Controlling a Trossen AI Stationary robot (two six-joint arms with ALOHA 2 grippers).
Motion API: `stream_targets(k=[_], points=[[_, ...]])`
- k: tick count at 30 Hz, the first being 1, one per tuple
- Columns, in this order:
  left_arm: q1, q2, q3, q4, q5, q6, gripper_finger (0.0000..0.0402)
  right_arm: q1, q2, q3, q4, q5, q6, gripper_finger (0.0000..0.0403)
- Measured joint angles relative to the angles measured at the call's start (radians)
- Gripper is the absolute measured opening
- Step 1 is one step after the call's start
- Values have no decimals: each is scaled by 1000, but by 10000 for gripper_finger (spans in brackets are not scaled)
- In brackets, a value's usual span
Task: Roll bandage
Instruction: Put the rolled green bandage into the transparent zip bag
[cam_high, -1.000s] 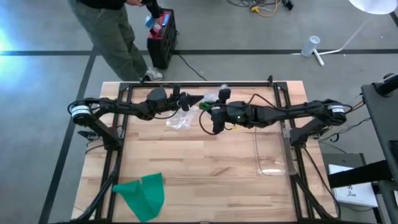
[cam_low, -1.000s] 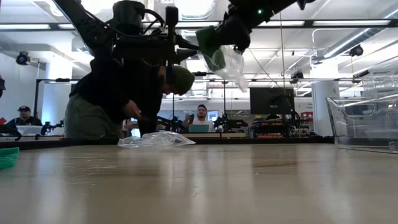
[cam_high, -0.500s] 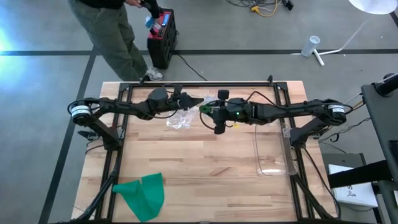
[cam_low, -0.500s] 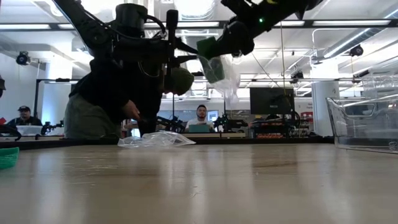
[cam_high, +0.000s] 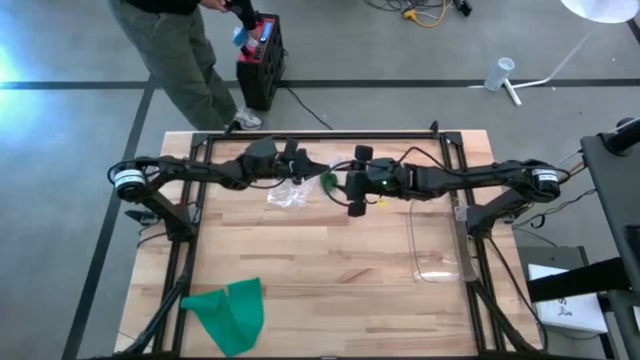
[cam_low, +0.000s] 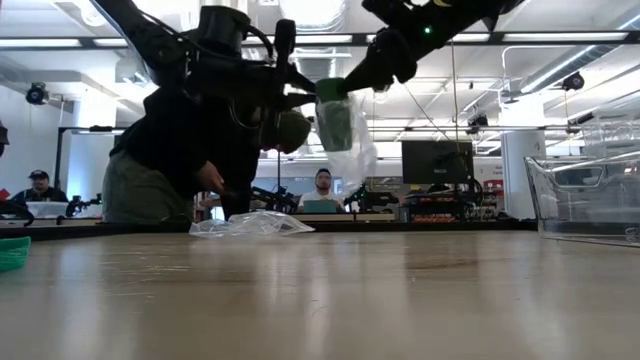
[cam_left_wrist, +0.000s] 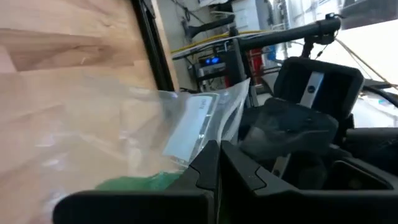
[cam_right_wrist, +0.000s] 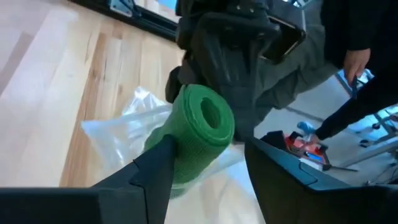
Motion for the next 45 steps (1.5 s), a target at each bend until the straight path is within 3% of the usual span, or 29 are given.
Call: stream_targets(k=[17,22,30,32,37,41,43,45], points=[[17,-1,150,-131,14,35,0,9,-116,-7,-54,3,-84,206],[18,-3,151,-122,-10,28,0,18,-164,-13,-110,124,-136,206],[16,-2,147,-120,-22,34,0,17,-237,-27,-175,180,-208,206],[13,-2,147,-118,-5,52,0,9,-260,-35,-182,199,-214,206],[9,-2,145,-138,108,115,0,8,-311,-76,-235,131,-186,206],[-6,-2,150,-151,174,148,0,-10,-358,-79,-312,217,-184,206],[-8,-2,168,-152,178,202,0,-26,-383,-82,-338,172,-148,206],[-13,-2,191,-153,178,295,0,-34,-402,-82,-330,24,-64,206]])
